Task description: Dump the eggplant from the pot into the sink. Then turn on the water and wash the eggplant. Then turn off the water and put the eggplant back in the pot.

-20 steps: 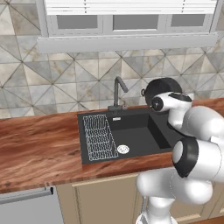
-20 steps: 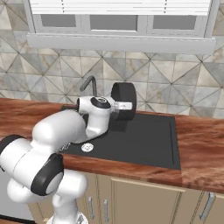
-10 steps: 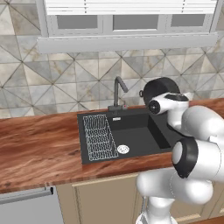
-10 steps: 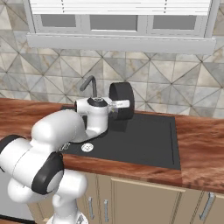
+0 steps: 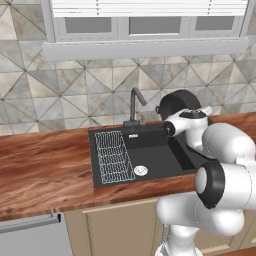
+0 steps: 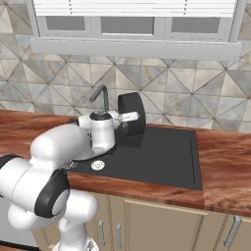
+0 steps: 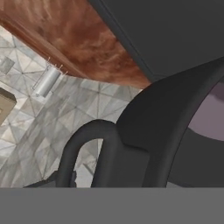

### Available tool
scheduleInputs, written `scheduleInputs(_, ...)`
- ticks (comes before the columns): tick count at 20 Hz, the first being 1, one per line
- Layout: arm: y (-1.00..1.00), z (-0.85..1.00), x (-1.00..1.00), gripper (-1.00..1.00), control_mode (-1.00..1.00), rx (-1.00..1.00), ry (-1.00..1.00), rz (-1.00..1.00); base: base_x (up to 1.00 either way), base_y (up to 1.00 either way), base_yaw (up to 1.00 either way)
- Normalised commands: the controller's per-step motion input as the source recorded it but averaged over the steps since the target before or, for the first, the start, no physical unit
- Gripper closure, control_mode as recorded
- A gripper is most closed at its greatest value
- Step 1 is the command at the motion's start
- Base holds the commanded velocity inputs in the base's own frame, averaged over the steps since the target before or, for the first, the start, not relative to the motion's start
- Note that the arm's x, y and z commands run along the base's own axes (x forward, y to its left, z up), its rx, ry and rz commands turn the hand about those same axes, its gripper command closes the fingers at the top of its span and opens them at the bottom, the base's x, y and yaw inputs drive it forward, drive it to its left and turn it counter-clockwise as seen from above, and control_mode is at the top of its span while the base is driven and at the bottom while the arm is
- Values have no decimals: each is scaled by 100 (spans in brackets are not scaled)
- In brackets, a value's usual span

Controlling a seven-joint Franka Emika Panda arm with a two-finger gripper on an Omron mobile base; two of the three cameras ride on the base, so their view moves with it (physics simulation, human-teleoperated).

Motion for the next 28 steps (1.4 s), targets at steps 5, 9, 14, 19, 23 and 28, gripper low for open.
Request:
scheduleInputs(5, 12, 0, 1, 100, -100, -13, -3, 0, 0, 0, 0)
scheduleInputs(9, 5, 0, 1, 100, -100, -15, -6, 0, 0, 0, 0)
scheduleInputs(14, 3, 0, 0, 100, -100, -15, -9, 0, 0, 0, 0)
scheduleInputs(19, 6, 0, 0, 100, -100, -10, -6, 0, 0, 0, 0)
scheduleInputs(23, 8, 0, -3, 100, -100, -7, -2, 0, 0, 0, 0)
scheduleInputs(28, 12, 3, -10, 100, -100, -1, 0, 0, 0, 0, 0)
